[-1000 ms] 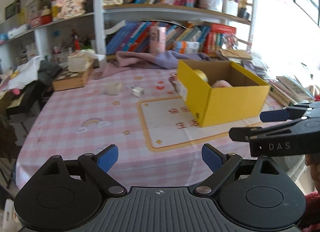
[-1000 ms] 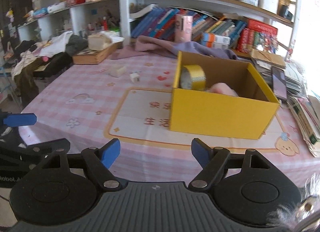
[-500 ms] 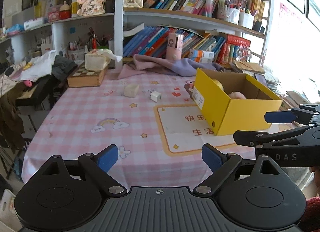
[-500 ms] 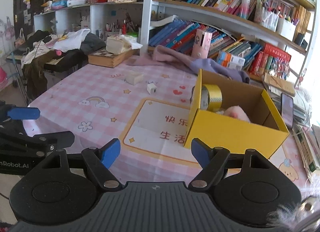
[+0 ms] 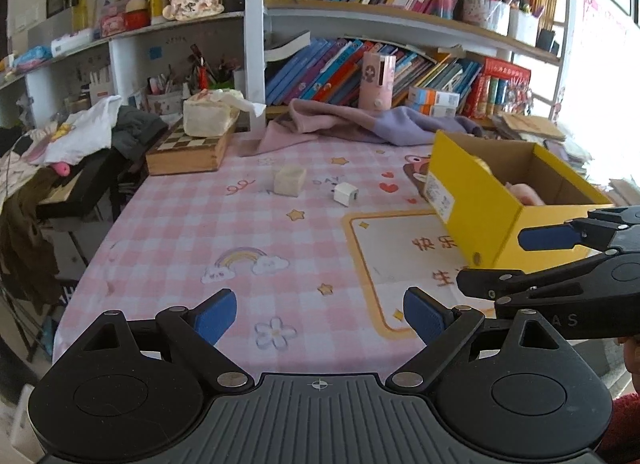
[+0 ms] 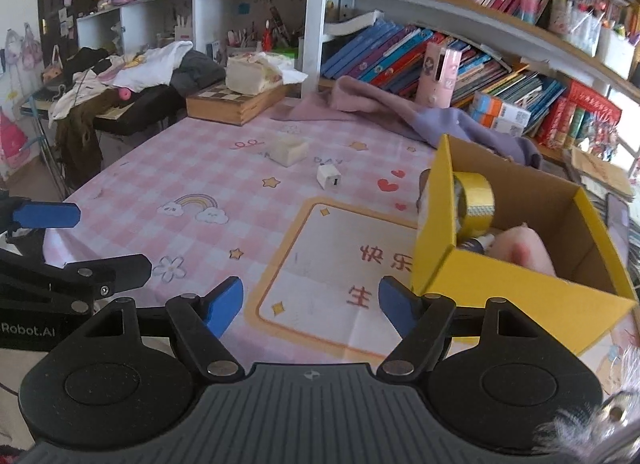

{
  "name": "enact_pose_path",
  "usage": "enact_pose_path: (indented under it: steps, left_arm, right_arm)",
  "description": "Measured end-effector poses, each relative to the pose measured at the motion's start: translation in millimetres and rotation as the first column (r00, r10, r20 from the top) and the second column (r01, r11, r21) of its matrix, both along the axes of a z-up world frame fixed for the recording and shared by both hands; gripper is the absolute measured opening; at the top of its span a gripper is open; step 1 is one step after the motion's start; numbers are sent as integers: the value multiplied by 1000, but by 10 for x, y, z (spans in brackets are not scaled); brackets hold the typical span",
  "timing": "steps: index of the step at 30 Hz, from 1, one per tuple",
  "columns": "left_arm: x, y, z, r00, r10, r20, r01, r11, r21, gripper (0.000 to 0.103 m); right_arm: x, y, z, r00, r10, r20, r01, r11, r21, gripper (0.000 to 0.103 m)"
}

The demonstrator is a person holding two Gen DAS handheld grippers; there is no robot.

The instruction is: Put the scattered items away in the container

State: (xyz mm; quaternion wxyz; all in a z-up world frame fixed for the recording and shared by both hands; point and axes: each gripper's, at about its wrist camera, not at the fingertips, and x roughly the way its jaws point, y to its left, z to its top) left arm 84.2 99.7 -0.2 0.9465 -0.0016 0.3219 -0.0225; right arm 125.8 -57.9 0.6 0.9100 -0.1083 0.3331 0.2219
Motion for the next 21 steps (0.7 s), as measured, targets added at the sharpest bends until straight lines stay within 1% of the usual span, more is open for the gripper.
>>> enact_pose_path:
  steps: [2,5,8,13,18,21]
  left_arm:
    - [170,46,8,1000,-4,1,4,1000,11,93]
    - [445,129,22,1000,2,-12,-2,1000,22,93]
    - [704,211,42,1000,9,-20,-8,1000,25,93]
    - [1082,265,17,999,14,-32,-13,1000,9,93]
    - [1434,266,-32,999,8,-49,-8,1000,3,93]
    - [1657,271,-35,998,2,-57,-1,1000,14,93]
  right_arm:
    - [159,70,-25,1000,9,-9,-9,1000,6,73]
    - [436,210,-67,1000,12,-19,-12,1000,11,68]
    - [678,287,-79,999,11,-33,-10,1000,28,68]
    - [1025,365,-133,998,14,-67,-13,1000,18,67]
    - [1359,410,-160,997,6,-73,-6,1000,0,67]
    - [1545,443,-183,997,7,-83,-7,1000,1,66]
